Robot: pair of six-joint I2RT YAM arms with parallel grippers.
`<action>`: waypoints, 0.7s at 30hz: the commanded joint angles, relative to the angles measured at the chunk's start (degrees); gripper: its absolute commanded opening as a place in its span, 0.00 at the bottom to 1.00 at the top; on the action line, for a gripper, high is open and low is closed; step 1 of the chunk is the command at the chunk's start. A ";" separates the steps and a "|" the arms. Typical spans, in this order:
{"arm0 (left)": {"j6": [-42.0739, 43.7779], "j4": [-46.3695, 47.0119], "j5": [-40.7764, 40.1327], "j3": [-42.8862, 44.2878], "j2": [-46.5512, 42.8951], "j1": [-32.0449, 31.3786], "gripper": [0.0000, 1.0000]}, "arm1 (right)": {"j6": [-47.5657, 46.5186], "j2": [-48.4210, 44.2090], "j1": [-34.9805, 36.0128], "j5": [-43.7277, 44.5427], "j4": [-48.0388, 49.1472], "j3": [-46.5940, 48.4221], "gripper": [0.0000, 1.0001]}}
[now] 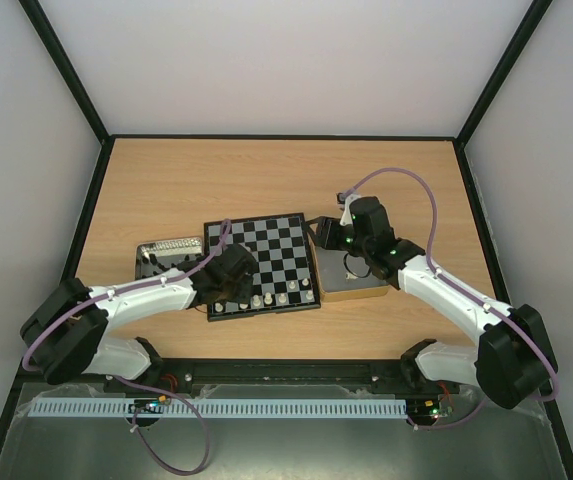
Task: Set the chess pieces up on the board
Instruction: Place the chess piece on the chessboard, then pick up the chess piece from the storage box.
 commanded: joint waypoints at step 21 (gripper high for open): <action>-0.59 -1.44 0.84 5.66 -9.59 5.37 0.36 | 16.90 13.84 -1.95 11.49 -9.63 1.90 0.42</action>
